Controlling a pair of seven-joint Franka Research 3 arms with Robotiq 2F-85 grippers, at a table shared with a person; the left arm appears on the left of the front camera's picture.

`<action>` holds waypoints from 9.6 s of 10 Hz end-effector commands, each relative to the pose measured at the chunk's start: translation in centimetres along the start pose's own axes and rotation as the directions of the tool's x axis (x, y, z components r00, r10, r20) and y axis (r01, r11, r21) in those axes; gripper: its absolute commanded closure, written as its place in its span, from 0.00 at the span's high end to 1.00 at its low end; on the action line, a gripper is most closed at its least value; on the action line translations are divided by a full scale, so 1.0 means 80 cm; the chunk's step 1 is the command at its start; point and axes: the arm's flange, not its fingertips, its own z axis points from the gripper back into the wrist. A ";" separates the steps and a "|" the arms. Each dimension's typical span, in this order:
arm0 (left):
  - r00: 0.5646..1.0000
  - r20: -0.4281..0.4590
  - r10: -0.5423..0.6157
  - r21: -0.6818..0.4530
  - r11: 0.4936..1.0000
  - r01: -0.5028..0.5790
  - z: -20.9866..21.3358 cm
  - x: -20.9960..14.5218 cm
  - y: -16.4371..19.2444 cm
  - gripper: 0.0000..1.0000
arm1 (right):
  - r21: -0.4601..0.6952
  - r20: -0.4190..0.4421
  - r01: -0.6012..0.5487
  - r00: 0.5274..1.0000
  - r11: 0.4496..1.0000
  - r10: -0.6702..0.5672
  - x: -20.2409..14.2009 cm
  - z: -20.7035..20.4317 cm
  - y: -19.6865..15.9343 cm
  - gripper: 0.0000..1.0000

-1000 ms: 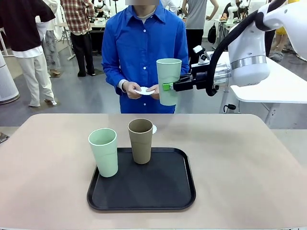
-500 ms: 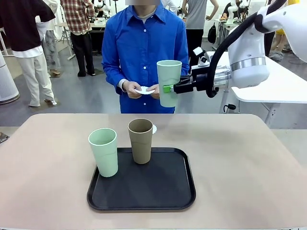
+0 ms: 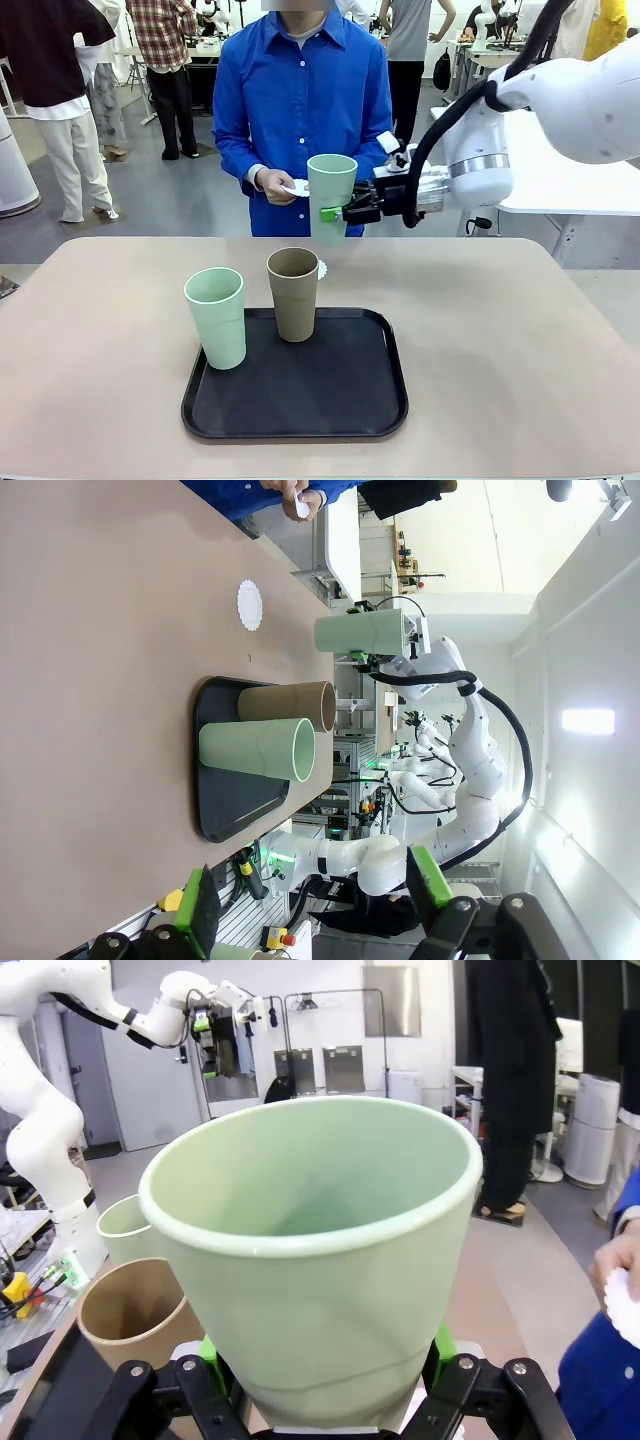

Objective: Place coasters on the table and set cups on them.
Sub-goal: Pick up one Reusable plastic cup and place it on a coaster set by the human.

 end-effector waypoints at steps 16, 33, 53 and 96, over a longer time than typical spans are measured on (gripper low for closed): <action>1.000 0.002 -0.001 -0.010 1.000 0.001 0.001 -0.002 -0.002 1.00 | -0.003 -0.028 0.012 1.000 1.000 -0.012 -0.029 -0.053 -0.018 0.85; 1.000 0.002 -0.001 -0.010 1.000 0.001 0.001 -0.002 -0.002 1.00 | 0.000 -0.051 0.036 0.998 0.999 -0.036 -0.089 -0.082 -0.088 0.85; 1.000 0.002 -0.001 -0.010 1.000 0.001 0.001 -0.002 -0.002 1.00 | -0.025 -0.052 0.082 0.995 0.996 -0.084 -0.120 -0.080 -0.087 0.85; 1.000 0.002 -0.001 -0.010 1.000 0.001 0.001 -0.002 -0.002 1.00 | -0.523 -0.670 0.139 0.543 0.841 -0.506 0.174 0.007 0.143 1.00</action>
